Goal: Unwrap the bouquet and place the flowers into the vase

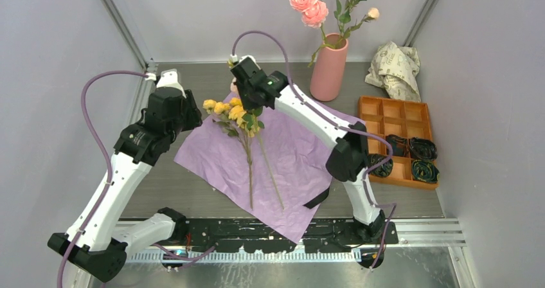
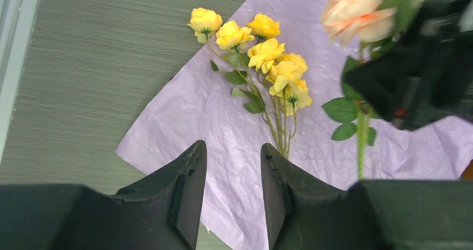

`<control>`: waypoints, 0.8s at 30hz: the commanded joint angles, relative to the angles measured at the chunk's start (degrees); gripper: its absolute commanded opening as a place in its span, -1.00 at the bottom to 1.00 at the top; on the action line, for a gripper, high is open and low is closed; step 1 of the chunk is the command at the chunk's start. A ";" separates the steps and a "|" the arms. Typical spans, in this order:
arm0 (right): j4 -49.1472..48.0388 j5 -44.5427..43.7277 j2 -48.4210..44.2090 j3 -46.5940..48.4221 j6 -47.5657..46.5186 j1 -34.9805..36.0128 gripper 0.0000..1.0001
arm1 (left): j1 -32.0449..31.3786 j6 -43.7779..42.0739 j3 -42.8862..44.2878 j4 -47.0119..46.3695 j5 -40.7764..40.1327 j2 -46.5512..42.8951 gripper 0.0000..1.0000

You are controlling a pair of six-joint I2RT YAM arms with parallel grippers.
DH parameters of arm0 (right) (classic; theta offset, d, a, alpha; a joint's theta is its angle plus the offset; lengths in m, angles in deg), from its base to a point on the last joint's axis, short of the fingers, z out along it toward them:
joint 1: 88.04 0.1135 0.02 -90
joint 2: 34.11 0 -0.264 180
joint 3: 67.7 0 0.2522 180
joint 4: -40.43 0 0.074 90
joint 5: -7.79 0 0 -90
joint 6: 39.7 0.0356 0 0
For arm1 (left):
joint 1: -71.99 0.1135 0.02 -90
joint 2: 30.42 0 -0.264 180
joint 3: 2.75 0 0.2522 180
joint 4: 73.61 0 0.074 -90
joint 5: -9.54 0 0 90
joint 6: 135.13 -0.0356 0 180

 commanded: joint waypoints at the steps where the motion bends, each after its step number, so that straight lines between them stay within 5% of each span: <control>1: -1.44 -6.12 -9.34 -0.52 -3.03 0.16 -0.98 | 0.32 0.37 -0.13 -3.63 1.80 0.17 -0.18; 10: -15.74 -24.44 -27.39 -5.41 -15.08 0.08 -0.99 | 0.36 1.53 -1.45 -6.19 6.10 1.95 -0.18; 16: -47.33 -35.38 -39.05 -15.59 -33.89 -0.11 -0.99 | 0.35 1.98 -2.33 -7.63 9.23 4.07 -0.20; 20: -68.89 -35.86 -41.34 -19.17 -44.08 -2.83 -0.99 | 0.34 2.38 -2.71 -8.03 10.30 4.69 -0.21; 24: -70.44 -32.10 -37.56 -12.38 -39.63 -13.53 -0.99 | 0.32 2.47 -2.68 -8.27 10.69 4.68 -0.21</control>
